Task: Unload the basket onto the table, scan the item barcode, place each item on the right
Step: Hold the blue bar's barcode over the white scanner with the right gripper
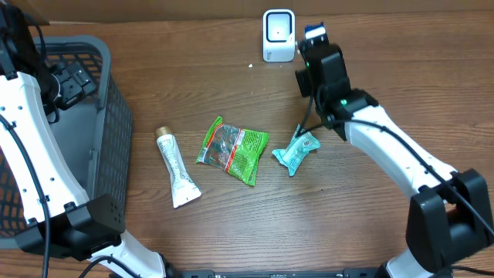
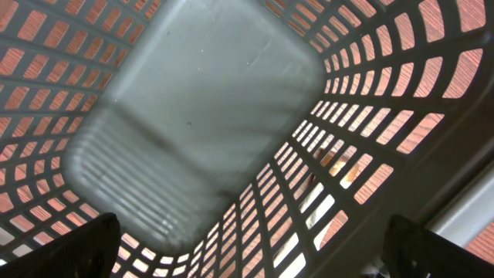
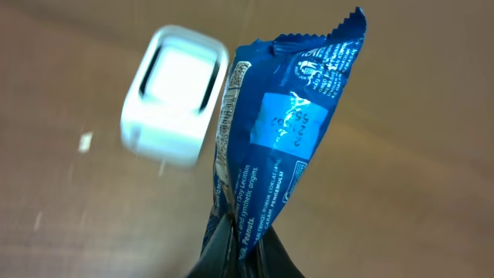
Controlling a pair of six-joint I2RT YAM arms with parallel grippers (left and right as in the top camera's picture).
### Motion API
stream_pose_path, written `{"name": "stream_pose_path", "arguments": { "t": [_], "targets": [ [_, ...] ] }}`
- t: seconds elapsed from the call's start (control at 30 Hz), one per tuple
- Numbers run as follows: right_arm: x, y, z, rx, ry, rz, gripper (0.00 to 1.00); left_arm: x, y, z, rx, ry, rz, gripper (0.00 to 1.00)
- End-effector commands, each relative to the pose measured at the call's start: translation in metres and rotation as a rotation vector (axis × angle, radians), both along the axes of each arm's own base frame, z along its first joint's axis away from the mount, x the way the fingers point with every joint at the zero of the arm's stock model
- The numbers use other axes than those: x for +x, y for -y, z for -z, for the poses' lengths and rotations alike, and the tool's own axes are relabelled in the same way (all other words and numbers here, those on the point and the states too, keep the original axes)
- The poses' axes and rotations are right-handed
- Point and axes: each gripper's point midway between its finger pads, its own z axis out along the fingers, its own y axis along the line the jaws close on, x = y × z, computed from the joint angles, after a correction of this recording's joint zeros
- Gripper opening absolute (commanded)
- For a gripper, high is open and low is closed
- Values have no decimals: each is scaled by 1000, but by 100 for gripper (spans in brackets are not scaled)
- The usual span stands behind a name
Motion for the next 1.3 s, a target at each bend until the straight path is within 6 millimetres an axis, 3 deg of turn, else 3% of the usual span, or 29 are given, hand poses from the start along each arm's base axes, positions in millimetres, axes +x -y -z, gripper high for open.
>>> {"name": "stream_pose_path", "arguments": {
  "t": [0.0, 0.07, 0.17, 0.3, 0.4, 0.73, 1.0, 1.27],
  "targets": [
    [34, 2, -80, -108, 186, 24, 4, -1, 2, 1, 1, -8, 22, 99],
    [49, -4, -97, -131, 237, 11, 4, -1, 2, 1, 1, -8, 22, 99],
    [72, -13, -101, -196, 304, -18, 4, -1, 2, 1, 1, -8, 22, 99],
    [104, -19, -75, -413, 392, -34, 4, -1, 2, 1, 1, -8, 22, 100],
    [116, -26, -56, -514, 411, -79, 4, -1, 2, 1, 1, -8, 22, 100],
    [141, -41, 12, -704, 438, -197, 4, -1, 2, 1, 1, -8, 22, 100],
    [150, -24, 31, -721, 436, -163, 4, -1, 2, 1, 1, -8, 22, 100],
    [151, -25, 55, -704, 405, -179, 4, -1, 2, 1, 1, -8, 22, 100]
  ]
}}
